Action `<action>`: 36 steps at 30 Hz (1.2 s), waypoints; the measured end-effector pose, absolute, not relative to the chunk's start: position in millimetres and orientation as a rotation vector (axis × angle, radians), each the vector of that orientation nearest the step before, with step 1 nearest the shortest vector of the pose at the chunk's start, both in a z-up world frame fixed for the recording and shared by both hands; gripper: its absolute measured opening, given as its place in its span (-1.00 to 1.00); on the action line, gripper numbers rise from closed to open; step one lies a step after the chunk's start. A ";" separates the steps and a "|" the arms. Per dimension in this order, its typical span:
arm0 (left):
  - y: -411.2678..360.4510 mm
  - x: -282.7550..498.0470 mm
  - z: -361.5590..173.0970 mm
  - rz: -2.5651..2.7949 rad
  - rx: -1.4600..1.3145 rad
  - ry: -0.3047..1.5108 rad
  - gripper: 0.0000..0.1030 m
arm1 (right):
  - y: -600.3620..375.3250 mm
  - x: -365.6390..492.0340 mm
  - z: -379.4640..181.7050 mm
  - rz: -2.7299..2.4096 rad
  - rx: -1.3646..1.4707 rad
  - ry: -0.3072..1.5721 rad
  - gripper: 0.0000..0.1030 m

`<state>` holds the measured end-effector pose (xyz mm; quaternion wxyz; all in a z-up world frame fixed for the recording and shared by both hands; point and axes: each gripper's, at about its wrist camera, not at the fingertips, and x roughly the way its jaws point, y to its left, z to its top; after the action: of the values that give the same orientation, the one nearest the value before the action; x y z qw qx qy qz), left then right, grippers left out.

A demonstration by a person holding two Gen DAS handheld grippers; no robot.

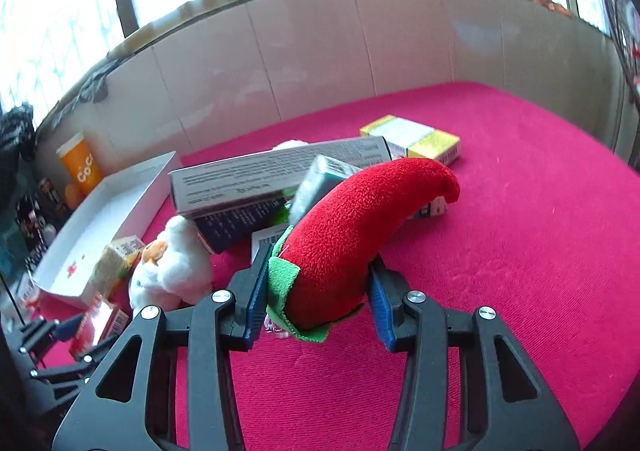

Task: Organize objects
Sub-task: 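Carry the red box and plush chili into the white tray and release both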

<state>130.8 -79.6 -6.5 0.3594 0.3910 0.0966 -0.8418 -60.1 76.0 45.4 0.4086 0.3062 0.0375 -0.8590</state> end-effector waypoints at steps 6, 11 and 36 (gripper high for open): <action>-80.4 136.3 -1.3 -2.171 0.977 0.250 0.04 | 71.2 -41.8 51.6 -2.188 0.691 0.202 -0.15; -80.9 141.3 3.4 -2.177 0.946 0.252 0.05 | 54.6 -18.3 53.4 -2.170 0.634 0.370 -0.15; -100.7 218.8 42.4 -2.131 0.686 0.425 0.05 | -11.0 81.3 72.1 -1.926 0.446 0.788 -0.15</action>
<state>218.8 -100.7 42.4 0.4182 0.2736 0.1694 -0.8494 81.3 -11.0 72.1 0.4854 0.1831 0.3236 -0.7913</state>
